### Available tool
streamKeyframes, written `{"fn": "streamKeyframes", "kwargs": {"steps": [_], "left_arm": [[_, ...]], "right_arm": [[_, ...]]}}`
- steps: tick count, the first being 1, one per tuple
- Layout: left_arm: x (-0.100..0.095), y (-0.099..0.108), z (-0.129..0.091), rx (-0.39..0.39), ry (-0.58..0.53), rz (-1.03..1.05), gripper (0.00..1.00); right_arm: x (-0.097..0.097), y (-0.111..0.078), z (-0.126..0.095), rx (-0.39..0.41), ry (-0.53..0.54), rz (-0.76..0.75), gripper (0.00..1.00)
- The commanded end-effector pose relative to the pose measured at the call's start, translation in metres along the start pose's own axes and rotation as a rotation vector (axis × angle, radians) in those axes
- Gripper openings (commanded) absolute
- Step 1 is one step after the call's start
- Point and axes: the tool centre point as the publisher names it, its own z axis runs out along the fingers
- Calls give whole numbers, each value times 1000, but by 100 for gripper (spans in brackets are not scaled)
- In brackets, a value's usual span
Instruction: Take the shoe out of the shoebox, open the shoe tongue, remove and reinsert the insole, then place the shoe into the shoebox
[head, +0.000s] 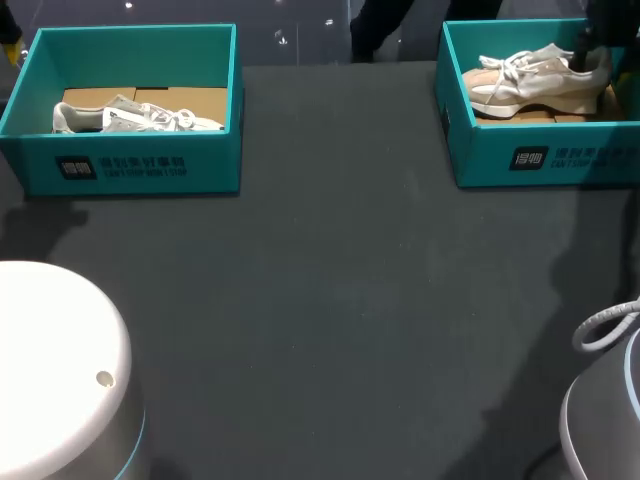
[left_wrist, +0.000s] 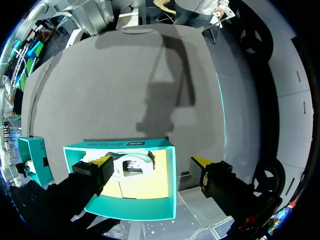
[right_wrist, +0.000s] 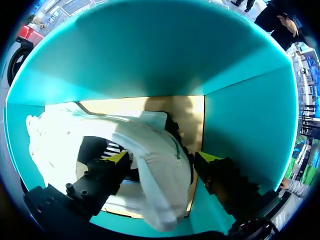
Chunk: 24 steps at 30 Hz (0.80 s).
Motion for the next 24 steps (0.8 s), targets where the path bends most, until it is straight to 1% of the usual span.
{"fn": "streamKeyframes", "kwargs": {"steps": [1,6,8,10,11,12,13,17,24], "left_arm": [[0,-1,0,-1,2,1,100],[0,-1,0,-1,2,1,100],[0,-1,0,-1,2,1,100],[0,-1,0,-1,2,1,100],[0,-1,0,-1,2,1,100],[0,-1,0,-1,2,1,100],[0,-1,0,-1,2,1,100],[0,-1,0,-1,2,1,100],[0,-1,0,-1,2,1,100]], "right_arm": [[-1,9,2,61,1,-4,48],[-1,7,-1,61,-7,-8,49],[-1,6,-2,61,-9,-8,42],[-1,6,-4,62,-12,-9,39],[-1,6,-4,64,-14,-11,32],[-1,6,-4,65,-15,-11,17],[-1,6,-4,66,-18,-12,0],[2,4,-9,67,-28,-13,0],[0,-2,-39,39,-56,-6,0]]}}
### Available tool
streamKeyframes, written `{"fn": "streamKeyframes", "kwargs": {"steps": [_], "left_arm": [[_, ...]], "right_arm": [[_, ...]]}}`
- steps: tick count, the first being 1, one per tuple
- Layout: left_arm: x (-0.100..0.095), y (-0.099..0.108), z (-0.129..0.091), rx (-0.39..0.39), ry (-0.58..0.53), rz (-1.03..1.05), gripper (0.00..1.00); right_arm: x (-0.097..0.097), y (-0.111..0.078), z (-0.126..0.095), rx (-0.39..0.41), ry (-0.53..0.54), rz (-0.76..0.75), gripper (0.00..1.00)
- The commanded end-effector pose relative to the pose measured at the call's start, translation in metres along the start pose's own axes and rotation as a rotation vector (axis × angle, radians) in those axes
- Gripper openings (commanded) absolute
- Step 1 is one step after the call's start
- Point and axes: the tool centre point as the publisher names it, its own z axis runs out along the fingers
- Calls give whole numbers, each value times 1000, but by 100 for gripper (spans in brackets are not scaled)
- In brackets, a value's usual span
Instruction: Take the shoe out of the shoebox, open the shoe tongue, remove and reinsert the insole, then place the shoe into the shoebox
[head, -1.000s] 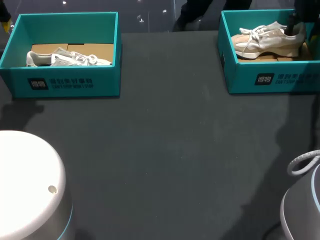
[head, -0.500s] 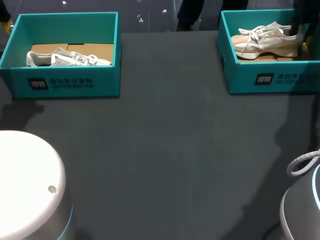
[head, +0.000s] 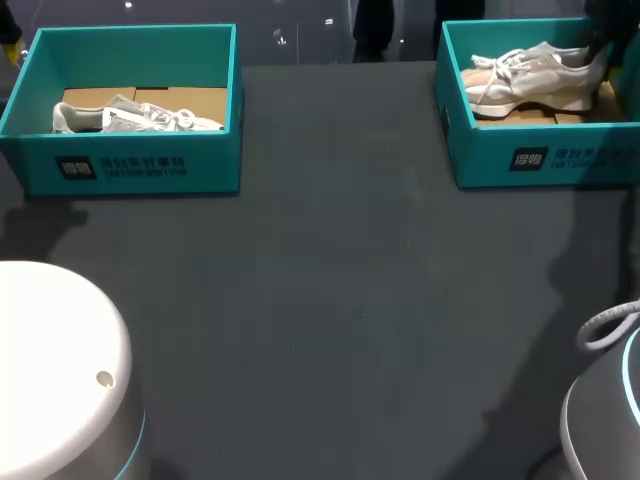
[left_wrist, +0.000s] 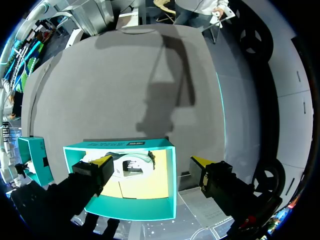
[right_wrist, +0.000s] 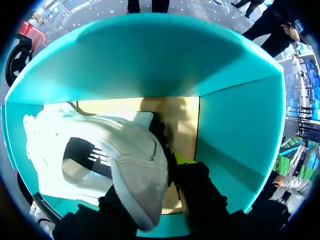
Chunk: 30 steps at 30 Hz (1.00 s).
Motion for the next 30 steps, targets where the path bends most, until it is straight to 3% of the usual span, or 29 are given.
{"fn": "streamKeyframes", "kwargs": {"steps": [1,16,30], "left_arm": [[0,-1,0,-1,2,1,100],[0,-1,0,-1,2,1,100],[0,-1,0,-1,2,1,100]], "right_arm": [[0,-3,-27,19,-15,9,0],[-19,-16,-64,-10,-39,20,0],[-21,-26,-121,-26,-62,17,0]]}}
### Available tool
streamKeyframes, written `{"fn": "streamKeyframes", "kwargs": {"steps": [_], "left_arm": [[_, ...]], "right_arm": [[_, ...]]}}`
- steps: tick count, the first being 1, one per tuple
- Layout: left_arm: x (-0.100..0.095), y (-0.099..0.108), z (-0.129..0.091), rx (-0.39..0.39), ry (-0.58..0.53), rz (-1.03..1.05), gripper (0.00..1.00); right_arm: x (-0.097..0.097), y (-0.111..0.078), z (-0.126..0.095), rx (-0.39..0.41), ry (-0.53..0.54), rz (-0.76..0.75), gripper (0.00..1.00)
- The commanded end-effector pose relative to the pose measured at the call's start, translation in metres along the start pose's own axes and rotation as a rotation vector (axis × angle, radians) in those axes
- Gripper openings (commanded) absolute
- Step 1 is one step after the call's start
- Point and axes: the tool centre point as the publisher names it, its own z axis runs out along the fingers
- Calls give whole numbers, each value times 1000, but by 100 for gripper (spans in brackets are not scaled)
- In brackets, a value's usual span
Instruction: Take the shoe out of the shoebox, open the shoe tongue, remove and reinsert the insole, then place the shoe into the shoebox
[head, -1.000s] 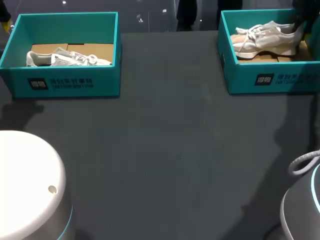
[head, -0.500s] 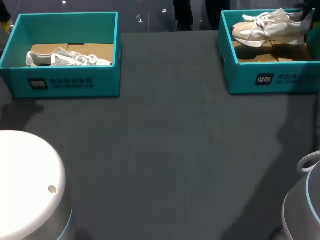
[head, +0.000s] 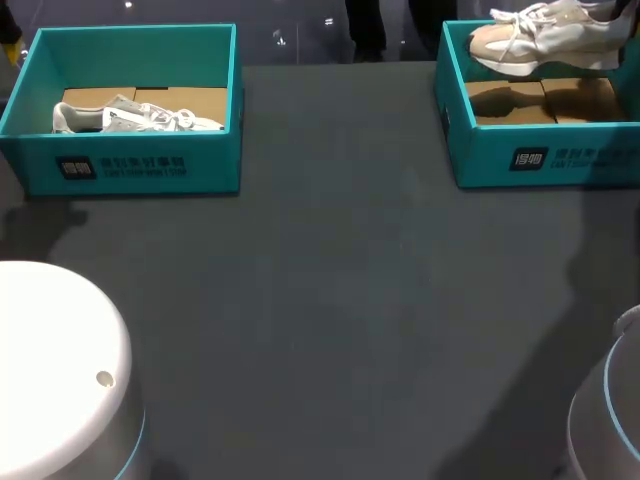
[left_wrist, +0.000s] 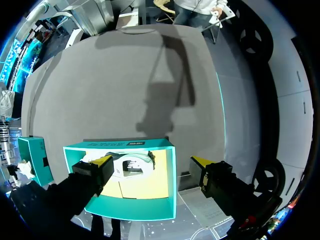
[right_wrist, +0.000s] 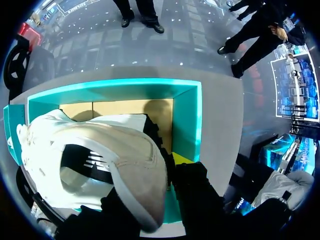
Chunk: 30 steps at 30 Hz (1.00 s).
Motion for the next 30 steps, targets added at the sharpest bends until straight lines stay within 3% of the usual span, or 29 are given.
{"fn": "streamKeyframes", "kwargs": {"steps": [1,16,30], "left_arm": [[0,-1,0,-1,2,1,100],[0,-1,0,-1,2,1,100],[0,-1,0,-1,2,1,100]], "right_arm": [[0,-15,-26,-17,-12,9,0],[6,-61,-110,-111,-51,50,0],[39,-131,-145,-155,-70,31,0]]}}
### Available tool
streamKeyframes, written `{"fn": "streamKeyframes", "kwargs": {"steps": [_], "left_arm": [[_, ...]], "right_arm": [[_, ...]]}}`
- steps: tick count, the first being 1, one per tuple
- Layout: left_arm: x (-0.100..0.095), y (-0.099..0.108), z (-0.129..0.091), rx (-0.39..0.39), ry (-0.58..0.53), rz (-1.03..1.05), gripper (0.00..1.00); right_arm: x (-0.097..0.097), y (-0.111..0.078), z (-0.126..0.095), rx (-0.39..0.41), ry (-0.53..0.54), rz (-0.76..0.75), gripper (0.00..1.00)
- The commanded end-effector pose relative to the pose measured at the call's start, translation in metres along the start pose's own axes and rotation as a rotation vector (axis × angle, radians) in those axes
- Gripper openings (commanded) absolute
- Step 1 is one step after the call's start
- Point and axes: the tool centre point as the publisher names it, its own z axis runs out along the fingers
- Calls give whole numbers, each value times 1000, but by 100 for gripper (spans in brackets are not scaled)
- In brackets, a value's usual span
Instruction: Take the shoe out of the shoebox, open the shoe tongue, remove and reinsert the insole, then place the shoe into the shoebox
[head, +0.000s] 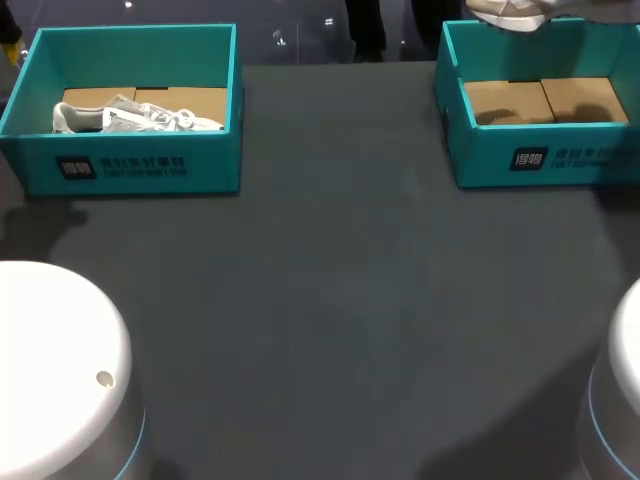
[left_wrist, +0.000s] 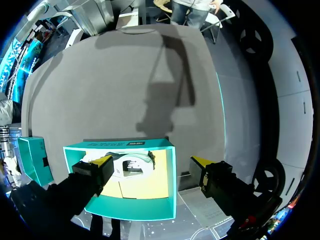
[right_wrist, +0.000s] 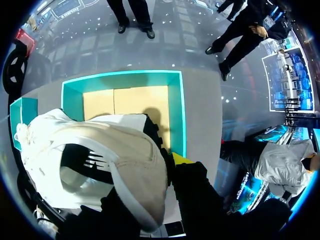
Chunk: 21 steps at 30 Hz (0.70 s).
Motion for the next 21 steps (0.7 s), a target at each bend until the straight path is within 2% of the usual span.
{"fn": "streamKeyframes", "kwargs": {"steps": [1,13,21], "left_arm": [[0,-1,0,-1,2,1,100],[0,-1,0,-1,2,1,100],[0,-1,0,-1,2,1,100]], "right_arm": [[14,-57,-11,-143,-18,-9,0],[86,-149,-19,-184,-22,-89,0],[131,-213,-22,-208,-8,-39,0]]}}
